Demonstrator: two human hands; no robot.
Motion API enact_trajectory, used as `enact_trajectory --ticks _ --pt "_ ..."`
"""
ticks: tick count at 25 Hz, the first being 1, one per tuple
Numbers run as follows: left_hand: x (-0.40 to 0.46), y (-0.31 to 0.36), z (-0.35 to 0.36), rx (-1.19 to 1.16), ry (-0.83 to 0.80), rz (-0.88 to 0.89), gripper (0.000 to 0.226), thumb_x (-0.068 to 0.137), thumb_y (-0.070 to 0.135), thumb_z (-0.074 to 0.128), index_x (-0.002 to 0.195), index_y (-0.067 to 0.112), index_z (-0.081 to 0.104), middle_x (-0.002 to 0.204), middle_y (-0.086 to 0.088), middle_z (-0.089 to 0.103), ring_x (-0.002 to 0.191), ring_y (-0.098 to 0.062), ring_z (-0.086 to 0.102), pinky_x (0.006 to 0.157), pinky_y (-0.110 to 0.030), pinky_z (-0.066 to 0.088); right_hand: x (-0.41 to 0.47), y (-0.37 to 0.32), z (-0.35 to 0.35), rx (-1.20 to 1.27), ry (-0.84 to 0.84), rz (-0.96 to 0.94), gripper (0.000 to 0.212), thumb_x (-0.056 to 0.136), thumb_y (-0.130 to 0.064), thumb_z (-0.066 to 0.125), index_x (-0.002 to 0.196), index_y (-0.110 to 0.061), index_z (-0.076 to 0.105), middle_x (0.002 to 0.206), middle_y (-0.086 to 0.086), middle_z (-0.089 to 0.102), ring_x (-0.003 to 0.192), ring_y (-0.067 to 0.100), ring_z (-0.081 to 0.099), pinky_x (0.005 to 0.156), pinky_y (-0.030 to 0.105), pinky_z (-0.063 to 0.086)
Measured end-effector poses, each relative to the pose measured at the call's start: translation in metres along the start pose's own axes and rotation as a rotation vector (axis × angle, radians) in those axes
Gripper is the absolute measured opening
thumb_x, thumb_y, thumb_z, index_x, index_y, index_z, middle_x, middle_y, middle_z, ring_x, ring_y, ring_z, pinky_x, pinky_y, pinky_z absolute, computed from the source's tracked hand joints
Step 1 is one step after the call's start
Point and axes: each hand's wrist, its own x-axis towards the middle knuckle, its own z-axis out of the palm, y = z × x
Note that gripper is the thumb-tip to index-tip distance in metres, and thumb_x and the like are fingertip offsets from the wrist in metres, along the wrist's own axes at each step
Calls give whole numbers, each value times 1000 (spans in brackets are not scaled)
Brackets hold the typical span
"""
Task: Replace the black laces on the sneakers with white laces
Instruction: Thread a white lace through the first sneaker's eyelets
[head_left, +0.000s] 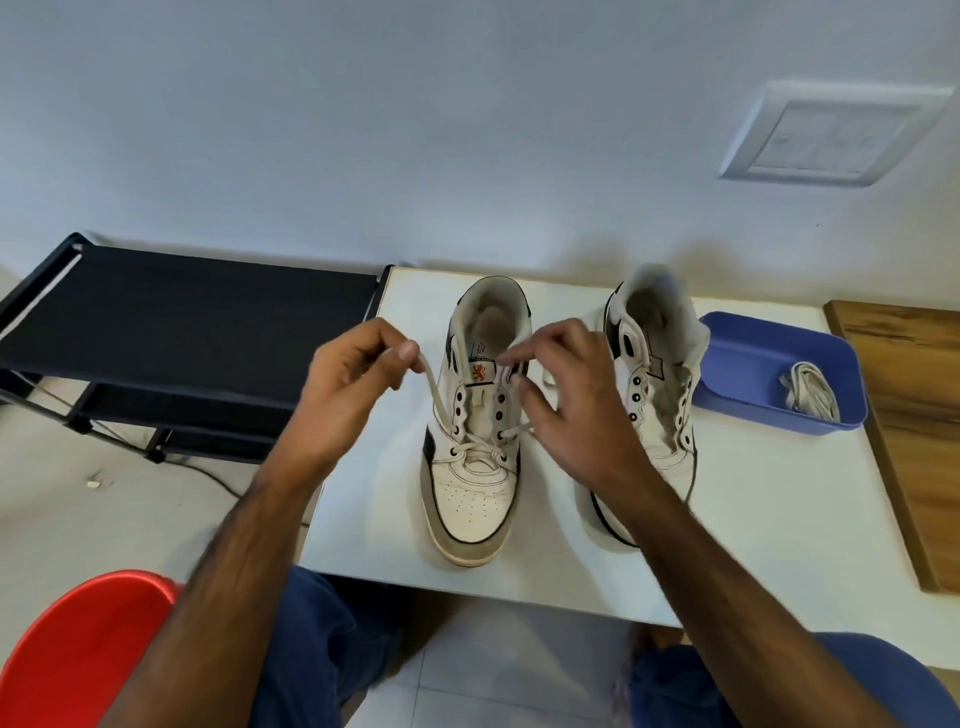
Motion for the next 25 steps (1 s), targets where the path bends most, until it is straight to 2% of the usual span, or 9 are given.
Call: enact_trajectory --ticks 3,6,9,12,14,17,20,23,25 --pt "0 4 11 5 -116 6 26 96 36 56 92 13 68 89 -1 71 86 -29 61 77 -35 49 -1 -20 4 167 -33 -43 21 92 -13 65 112 -16 70 93 -9 53 88 14 56 77 32 47" --pt "-2 10 19 4 -135 75 27 94 35 61 87 9 67 81 -3 66 80 -33 58 74 -43 47 -6 -33 6 383 -269 129 27 94 -24 71 121 -20 68 78 -12 57 73 7 57 67 24 46" --pt "-4 20 26 -67 -153 169 25 93 24 62 80 2 62 73 2 64 70 -21 58 67 -29 48 -3 -34 6 638 -387 213 15 95 -25 69 103 -13 71 79 3 66 70 25 59 67 41 50" --pt "0 12 15 -348 -7 104 18 91 23 60 76 14 61 71 5 55 69 -14 49 67 -27 42 -1 -23 -4 889 -330 345 19 98 -19 64 81 -12 68 69 -2 61 60 16 47 61 30 41" --pt "3 7 3 -529 179 40 24 94 29 61 71 21 59 69 1 48 69 -18 42 69 -31 38 -2 -12 -9 886 -253 428 24 100 -16 61 79 -7 67 58 -7 53 56 15 42 59 28 37" --pt "4 7 -6 -733 348 10 34 102 25 46 68 19 49 75 2 53 77 -17 49 79 -31 44 1 -2 -11 775 -245 448 24 99 -11 61 78 -4 68 57 -3 54 52 15 40 54 29 33" --pt "4 12 -2 -951 426 -61 34 103 31 48 72 18 48 85 0 62 83 -17 60 86 -36 52 2 1 -13 587 -440 389 20 99 -13 63 83 -2 70 66 -1 68 50 9 44 50 23 35" --pt "5 15 -1 -999 487 -112 37 103 37 51 70 21 52 75 3 61 65 -12 56 72 -31 51 -1 3 -21 497 -712 316 20 97 -18 67 87 -3 75 71 -1 71 50 8 47 50 20 37" --pt "6 15 -1 -988 505 -139 37 103 38 51 70 21 52 68 5 57 57 -9 50 64 -26 46 -2 7 -27 484 -859 274 18 97 -21 68 90 -8 79 72 8 67 52 19 42 51 24 32"
